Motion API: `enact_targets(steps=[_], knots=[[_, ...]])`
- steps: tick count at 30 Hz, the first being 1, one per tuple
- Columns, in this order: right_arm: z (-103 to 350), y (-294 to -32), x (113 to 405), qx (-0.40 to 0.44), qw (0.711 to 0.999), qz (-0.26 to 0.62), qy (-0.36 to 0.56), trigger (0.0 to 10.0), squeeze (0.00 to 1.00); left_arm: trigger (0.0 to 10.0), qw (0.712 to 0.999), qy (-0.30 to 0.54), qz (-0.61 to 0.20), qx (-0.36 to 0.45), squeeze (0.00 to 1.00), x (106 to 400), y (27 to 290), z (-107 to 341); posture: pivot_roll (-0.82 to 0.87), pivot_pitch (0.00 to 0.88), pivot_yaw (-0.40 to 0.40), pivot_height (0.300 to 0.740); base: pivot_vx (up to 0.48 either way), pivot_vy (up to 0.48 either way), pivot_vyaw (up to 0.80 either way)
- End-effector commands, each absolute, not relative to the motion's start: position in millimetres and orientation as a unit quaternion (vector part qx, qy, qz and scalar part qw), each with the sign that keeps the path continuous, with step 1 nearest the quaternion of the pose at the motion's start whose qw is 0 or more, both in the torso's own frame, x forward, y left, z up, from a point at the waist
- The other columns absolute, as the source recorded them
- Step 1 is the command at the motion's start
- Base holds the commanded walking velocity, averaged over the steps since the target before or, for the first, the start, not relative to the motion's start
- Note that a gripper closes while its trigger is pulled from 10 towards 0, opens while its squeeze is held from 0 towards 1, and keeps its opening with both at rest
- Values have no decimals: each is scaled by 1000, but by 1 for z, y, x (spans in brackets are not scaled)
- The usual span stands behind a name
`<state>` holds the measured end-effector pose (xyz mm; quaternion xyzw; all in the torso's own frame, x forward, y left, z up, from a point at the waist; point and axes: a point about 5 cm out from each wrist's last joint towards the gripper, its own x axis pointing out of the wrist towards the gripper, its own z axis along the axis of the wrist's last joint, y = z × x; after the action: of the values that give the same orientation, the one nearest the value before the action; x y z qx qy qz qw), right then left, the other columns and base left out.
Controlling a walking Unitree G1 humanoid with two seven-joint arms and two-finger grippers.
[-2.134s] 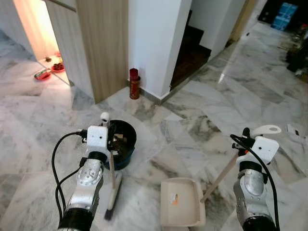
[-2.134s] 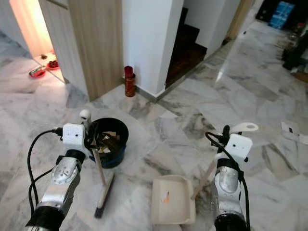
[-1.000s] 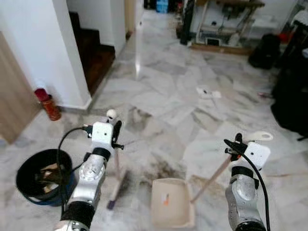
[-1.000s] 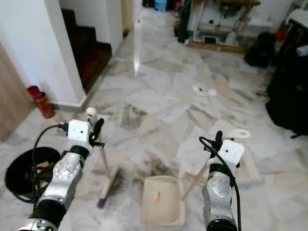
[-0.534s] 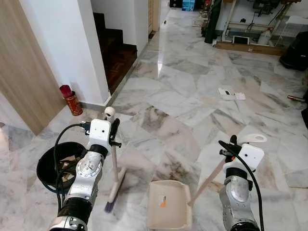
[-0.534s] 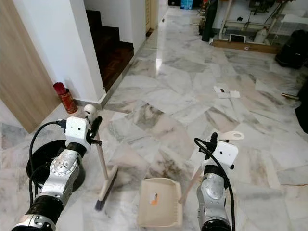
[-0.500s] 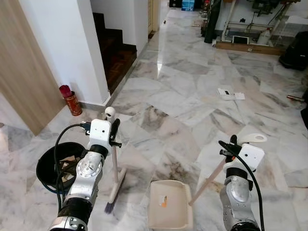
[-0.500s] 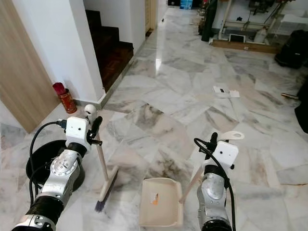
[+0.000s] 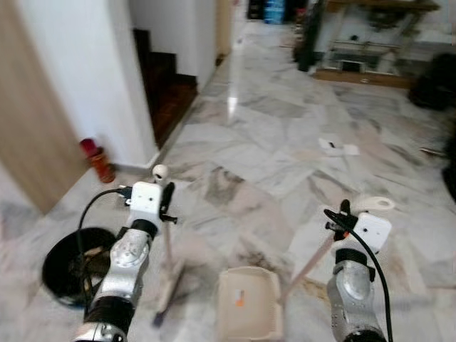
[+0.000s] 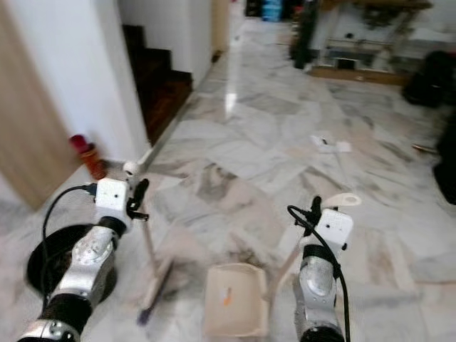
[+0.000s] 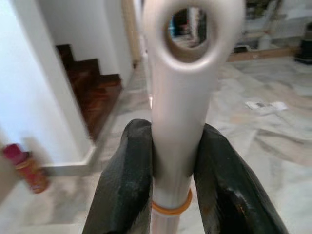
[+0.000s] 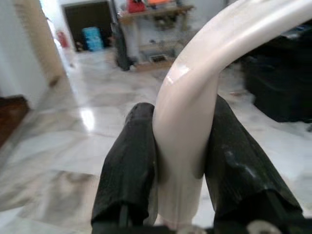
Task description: Sweep floor
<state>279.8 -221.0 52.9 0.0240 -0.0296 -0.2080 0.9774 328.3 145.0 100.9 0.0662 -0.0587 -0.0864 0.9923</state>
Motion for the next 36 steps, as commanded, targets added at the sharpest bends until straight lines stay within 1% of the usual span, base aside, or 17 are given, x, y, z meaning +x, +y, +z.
enact_targets(steps=[1,7,12,28,36], knots=[[64,-215,288,15,981,-189,-50,10000,0,10000,992,-77,-73,67,0,330,153,109,196,0,-39,740,480,0,0],[68,-213,290,11,982,-179,-59,10000,0,10000,992,-76,-74,65,0,328,152,106,191,0,-48,740,471,0,0],[69,-217,290,7,982,-180,-60,10000,0,10000,992,-75,-75,63,0,326,150,103,190,0,-56,740,473,0,0],[69,-221,289,-2,983,-176,-58,10000,0,10000,992,-74,-82,55,0,327,144,102,176,0,-56,740,476,0,0],[75,-224,291,-3,981,-179,-69,10000,0,10000,993,-74,-79,55,0,326,146,100,156,0,-54,740,471,0,0]])
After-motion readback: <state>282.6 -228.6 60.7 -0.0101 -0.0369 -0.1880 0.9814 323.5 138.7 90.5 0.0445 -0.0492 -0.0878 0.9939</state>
